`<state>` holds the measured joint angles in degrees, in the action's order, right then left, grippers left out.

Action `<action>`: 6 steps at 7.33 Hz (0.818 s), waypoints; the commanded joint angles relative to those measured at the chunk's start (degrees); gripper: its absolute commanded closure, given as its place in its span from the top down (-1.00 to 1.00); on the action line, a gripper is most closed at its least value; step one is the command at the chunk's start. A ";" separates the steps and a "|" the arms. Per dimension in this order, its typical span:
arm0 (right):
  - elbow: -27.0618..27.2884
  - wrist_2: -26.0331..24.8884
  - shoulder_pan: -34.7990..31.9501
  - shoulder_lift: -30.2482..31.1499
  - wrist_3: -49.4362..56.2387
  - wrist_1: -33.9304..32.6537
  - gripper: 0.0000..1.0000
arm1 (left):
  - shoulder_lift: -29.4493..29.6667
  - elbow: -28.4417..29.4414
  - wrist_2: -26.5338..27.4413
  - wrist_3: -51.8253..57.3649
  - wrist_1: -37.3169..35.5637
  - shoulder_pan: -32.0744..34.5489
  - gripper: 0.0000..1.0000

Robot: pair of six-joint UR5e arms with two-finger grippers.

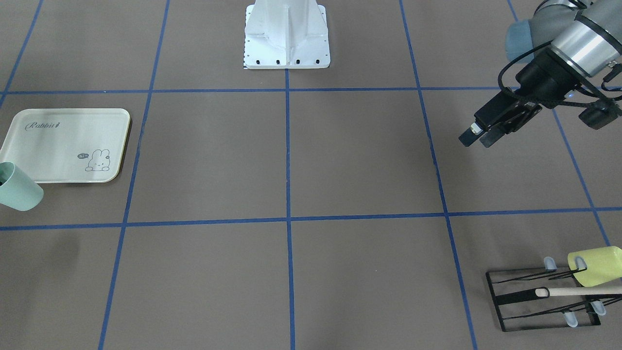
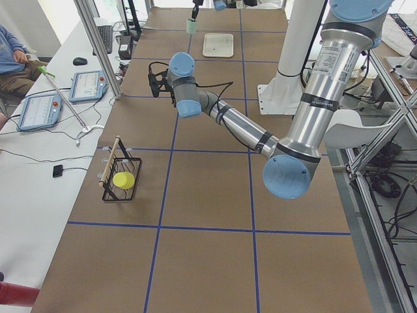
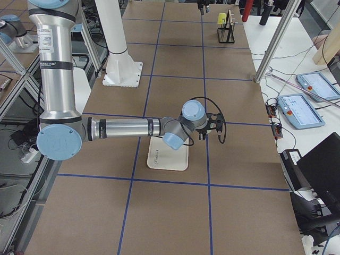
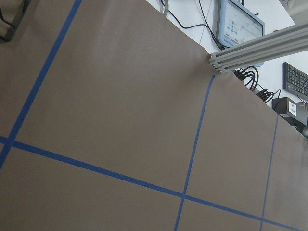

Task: Left arm grabs green cup and hands to right arm on tray

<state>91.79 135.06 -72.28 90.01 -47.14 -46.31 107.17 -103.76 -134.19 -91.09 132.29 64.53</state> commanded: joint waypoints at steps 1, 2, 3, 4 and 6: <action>10.02 -1.29 2.13 5.06 16.24 -19.96 -1.00 | -2.30 -0.12 0.07 5.00 -1.94 1.03 1.00; 12.77 -1.29 3.54 9.26 17.51 -21.96 -1.00 | -4.15 -0.12 -0.02 8.61 -2.21 1.74 1.00; 12.80 -0.42 4.59 11.05 17.95 -22.15 -1.00 | -4.51 -0.12 -0.02 9.26 -2.30 1.74 1.00; 12.71 -0.58 5.82 12.54 17.96 -21.89 -1.00 | -4.78 -0.21 0.07 9.26 -2.30 1.74 1.00; 12.45 -0.67 7.76 12.65 16.83 -19.89 -1.00 | -4.96 -0.56 0.07 9.26 -2.30 1.74 1.00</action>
<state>104.35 134.44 -65.91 102.30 -29.52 -67.62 102.36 -104.20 -134.13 -81.92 130.00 66.24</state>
